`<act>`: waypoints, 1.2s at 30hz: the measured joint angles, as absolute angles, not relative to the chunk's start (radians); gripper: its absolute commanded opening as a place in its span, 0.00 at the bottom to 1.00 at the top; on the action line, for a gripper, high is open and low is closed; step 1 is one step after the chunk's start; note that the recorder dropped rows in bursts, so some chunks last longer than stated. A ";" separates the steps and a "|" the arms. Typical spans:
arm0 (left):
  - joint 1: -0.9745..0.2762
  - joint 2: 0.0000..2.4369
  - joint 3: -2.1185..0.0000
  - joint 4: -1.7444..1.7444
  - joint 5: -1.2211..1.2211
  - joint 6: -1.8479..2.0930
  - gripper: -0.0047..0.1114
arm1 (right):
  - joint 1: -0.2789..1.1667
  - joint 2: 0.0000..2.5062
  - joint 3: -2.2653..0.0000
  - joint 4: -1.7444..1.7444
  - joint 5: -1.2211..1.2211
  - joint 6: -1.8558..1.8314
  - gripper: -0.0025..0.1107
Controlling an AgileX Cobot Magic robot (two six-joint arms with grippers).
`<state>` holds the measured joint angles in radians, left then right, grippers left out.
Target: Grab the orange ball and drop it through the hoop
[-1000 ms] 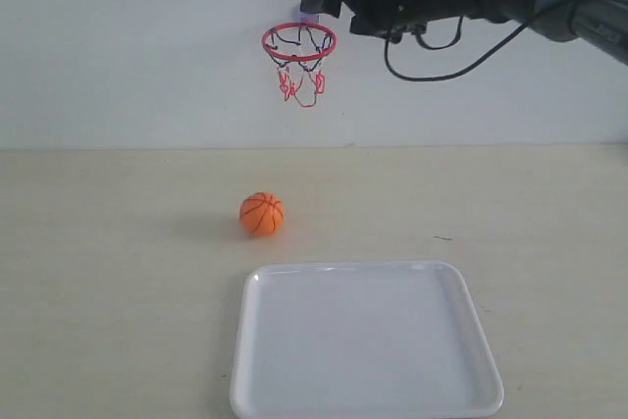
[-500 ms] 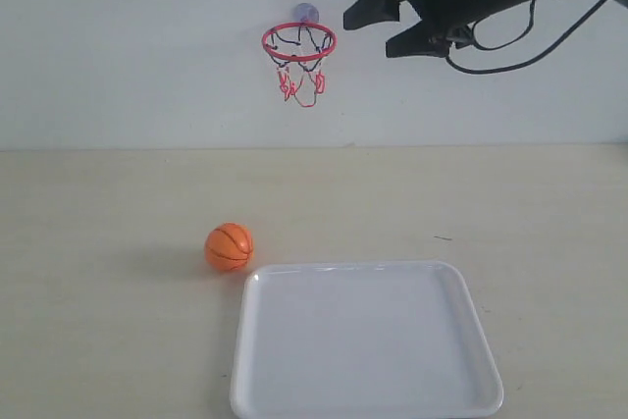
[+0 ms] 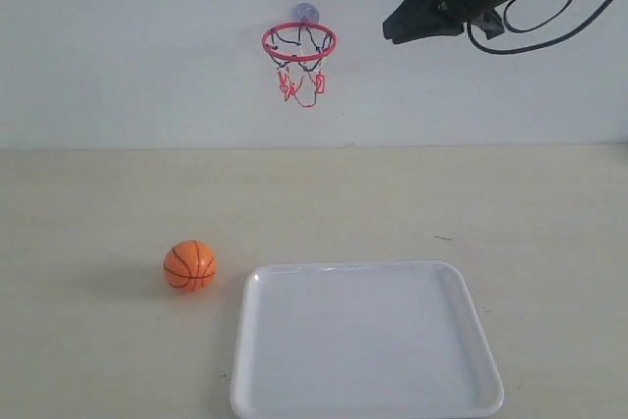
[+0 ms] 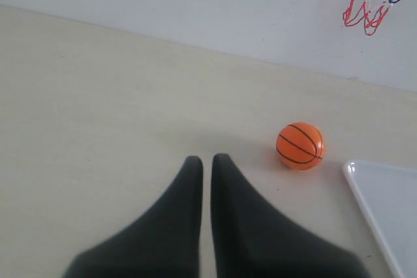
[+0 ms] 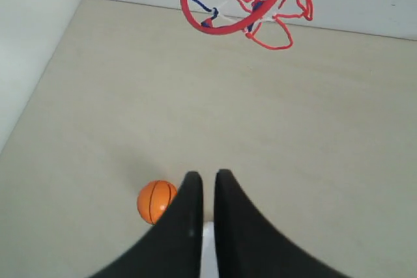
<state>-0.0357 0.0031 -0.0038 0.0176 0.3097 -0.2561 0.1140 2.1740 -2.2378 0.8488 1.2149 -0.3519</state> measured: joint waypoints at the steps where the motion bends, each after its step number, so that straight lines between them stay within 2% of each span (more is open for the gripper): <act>1: -0.036 0.003 -0.004 0.018 0.310 -0.256 0.08 | 0.114 2.152 -2.217 0.834 1.215 -0.347 0.02; 7: -0.036 0.003 -0.004 0.018 0.310 -0.256 0.08 | 0.114 2.002 -2.043 0.754 1.215 -0.324 0.02; 24: -0.036 0.003 -0.004 0.018 0.310 -0.256 0.08 | 0.114 1.447 -1.300 0.691 1.220 -0.383 0.02; 29: -0.036 0.003 -0.004 0.018 0.310 -0.256 0.08 | 0.114 1.370 -1.204 0.699 1.226 -0.368 0.02; 36: -0.036 0.003 -0.004 0.018 0.310 -0.256 0.08 | 0.114 1.353 -1.185 0.710 1.224 -0.197 0.02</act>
